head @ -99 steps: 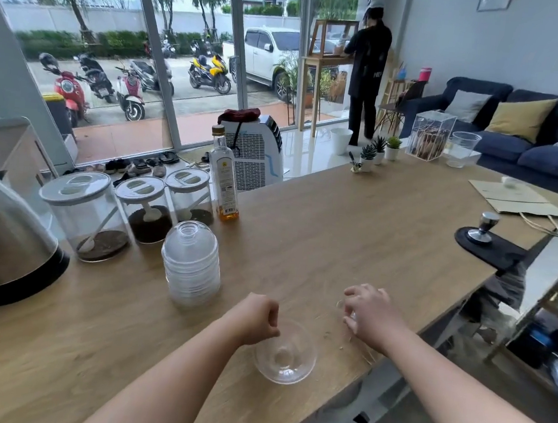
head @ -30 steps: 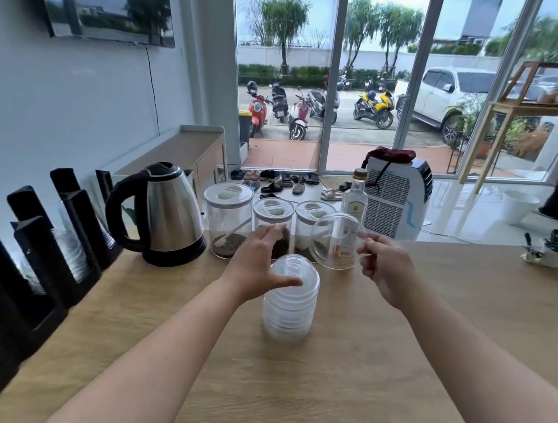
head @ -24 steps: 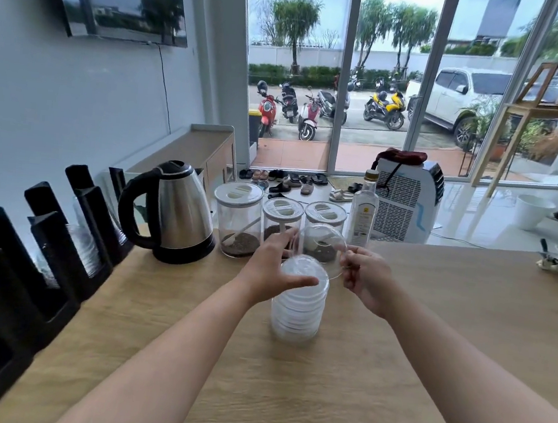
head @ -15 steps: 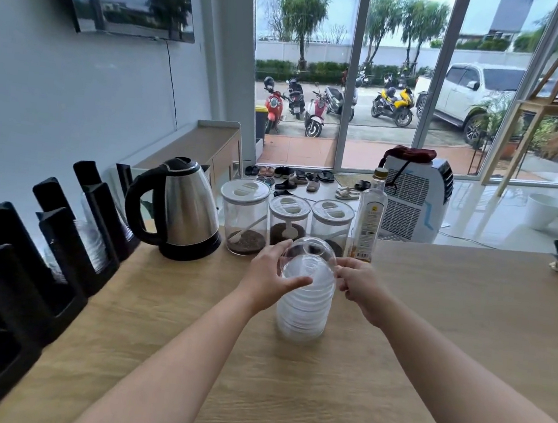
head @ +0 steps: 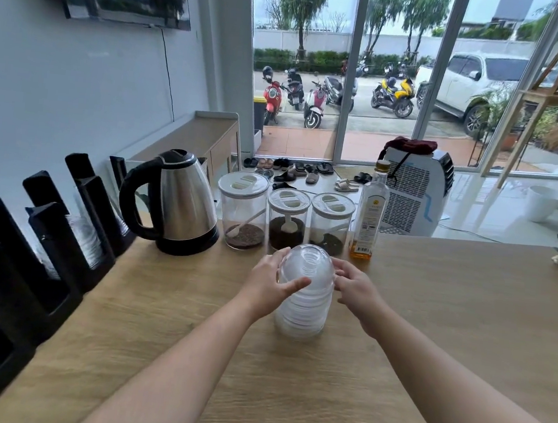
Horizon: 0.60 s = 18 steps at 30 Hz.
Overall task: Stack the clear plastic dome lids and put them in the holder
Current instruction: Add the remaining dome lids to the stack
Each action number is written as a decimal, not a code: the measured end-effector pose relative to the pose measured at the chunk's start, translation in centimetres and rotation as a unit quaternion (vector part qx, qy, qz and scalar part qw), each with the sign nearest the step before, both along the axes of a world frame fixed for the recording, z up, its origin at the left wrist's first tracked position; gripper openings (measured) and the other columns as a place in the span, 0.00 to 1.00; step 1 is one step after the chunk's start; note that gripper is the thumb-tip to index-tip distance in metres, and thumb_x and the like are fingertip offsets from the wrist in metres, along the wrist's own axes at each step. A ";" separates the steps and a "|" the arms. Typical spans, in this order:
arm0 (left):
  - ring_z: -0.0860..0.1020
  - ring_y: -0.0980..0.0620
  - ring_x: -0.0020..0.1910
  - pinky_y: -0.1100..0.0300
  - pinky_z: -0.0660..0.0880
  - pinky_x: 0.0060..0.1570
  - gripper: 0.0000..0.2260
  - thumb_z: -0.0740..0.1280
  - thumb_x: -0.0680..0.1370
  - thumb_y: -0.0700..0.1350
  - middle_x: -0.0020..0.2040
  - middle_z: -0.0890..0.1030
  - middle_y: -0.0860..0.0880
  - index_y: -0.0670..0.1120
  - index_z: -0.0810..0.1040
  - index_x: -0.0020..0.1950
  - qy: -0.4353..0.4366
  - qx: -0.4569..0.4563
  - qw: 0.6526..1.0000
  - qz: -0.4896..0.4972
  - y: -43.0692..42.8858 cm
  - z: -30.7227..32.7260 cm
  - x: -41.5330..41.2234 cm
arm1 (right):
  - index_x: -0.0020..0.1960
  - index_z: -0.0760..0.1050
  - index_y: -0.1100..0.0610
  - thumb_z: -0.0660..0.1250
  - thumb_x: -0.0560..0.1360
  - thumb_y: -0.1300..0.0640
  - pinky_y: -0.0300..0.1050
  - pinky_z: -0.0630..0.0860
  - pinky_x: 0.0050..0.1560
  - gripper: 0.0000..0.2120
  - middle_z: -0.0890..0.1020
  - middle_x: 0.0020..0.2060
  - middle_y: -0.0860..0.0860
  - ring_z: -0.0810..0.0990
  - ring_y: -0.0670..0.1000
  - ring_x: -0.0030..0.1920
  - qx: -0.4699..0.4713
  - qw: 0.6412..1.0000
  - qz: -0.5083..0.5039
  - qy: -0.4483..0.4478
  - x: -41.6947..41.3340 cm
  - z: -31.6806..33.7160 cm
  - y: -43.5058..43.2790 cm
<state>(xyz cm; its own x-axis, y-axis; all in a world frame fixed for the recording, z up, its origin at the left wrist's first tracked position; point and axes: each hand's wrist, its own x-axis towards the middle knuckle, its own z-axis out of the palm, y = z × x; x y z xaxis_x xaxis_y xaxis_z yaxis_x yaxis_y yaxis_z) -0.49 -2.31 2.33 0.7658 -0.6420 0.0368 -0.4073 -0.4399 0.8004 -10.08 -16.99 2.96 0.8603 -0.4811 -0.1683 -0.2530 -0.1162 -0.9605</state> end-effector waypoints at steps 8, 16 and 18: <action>0.71 0.49 0.68 0.49 0.70 0.67 0.38 0.71 0.68 0.63 0.70 0.71 0.49 0.53 0.63 0.74 0.027 -0.010 1.000 0.002 0.2 -0.9 0.1 | 0.68 0.67 0.51 0.57 0.80 0.57 0.37 0.70 0.40 0.17 0.76 0.48 0.43 0.75 0.42 0.48 -0.001 1.000 0.015 0.013 0.1 -1.1 -0.5; 0.67 0.48 0.70 0.51 0.66 0.66 0.43 0.63 0.67 0.72 0.74 0.65 0.47 0.52 0.58 0.76 0.166 -0.098 0.980 0.045 0.9 -0.4 0.7 | 0.69 0.65 0.48 0.56 0.80 0.49 0.50 0.72 0.56 0.18 0.72 0.66 0.54 0.71 0.55 0.59 0.043 0.998 -0.031 0.018 0.6 -1.3 -1.8; 0.65 0.47 0.71 0.47 0.63 0.69 0.37 0.56 0.72 0.69 0.74 0.64 0.48 0.51 0.57 0.76 0.236 -0.128 0.960 0.079 1.1 -0.5 0.8 | 0.71 0.63 0.48 0.55 0.78 0.43 0.57 0.69 0.62 0.23 0.69 0.69 0.54 0.69 0.58 0.65 0.095 0.993 -0.056 0.031 0.6 -1.7 -2.1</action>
<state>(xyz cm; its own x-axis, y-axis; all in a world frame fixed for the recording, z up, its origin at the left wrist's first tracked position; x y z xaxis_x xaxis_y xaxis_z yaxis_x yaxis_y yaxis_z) 0.32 -1.20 1.85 0.8236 -0.5320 -0.1966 0.0824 -0.2306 0.9695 -9.48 -19.12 1.24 0.7884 -0.5273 -0.3167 -0.3144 0.0971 -0.9443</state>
